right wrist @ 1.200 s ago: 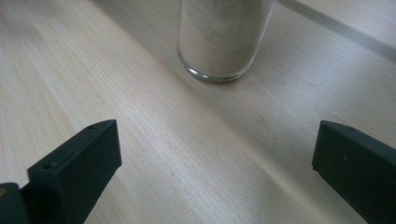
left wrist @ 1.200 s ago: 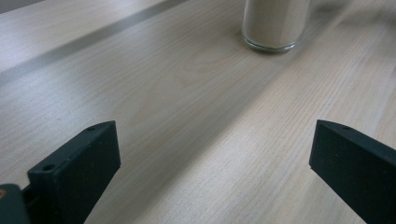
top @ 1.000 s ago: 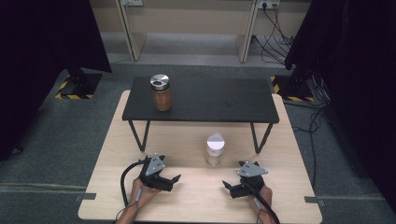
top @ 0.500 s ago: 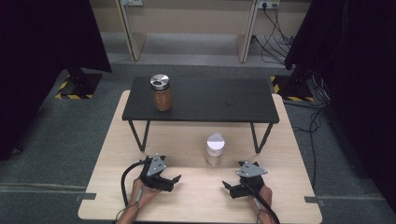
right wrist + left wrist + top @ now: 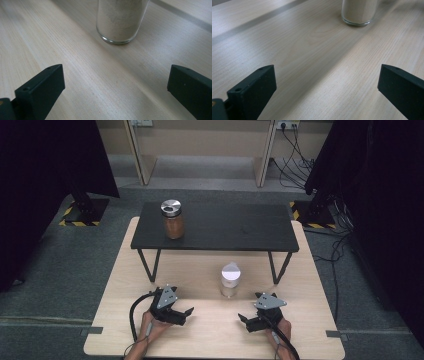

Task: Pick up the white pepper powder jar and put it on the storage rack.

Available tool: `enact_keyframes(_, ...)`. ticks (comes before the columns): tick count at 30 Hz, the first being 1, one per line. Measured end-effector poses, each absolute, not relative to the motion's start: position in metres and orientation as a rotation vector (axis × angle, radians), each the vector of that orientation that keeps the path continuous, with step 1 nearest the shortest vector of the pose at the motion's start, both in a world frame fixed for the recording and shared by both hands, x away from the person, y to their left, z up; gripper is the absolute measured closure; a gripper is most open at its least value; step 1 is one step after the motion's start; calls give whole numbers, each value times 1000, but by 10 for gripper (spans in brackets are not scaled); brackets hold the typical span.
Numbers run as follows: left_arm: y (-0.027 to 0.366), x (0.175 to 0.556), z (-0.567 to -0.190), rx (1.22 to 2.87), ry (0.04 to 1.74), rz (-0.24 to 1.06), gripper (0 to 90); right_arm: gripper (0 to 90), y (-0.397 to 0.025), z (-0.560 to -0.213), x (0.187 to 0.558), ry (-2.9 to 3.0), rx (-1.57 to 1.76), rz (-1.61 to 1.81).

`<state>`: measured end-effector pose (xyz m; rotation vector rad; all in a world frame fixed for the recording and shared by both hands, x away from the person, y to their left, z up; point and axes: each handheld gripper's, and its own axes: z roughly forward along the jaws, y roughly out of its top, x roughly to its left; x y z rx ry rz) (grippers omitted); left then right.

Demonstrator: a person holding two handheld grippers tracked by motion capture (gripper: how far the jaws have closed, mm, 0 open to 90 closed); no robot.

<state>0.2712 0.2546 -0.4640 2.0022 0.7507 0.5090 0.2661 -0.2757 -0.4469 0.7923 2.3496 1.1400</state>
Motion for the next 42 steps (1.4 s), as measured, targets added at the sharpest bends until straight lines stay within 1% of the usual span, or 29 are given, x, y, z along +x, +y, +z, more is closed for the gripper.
enact_keyframes(42, 254, 272, -463, 2014, 741, 499, 11, 13, -277, -447, 266, 2344, 806, 1148)
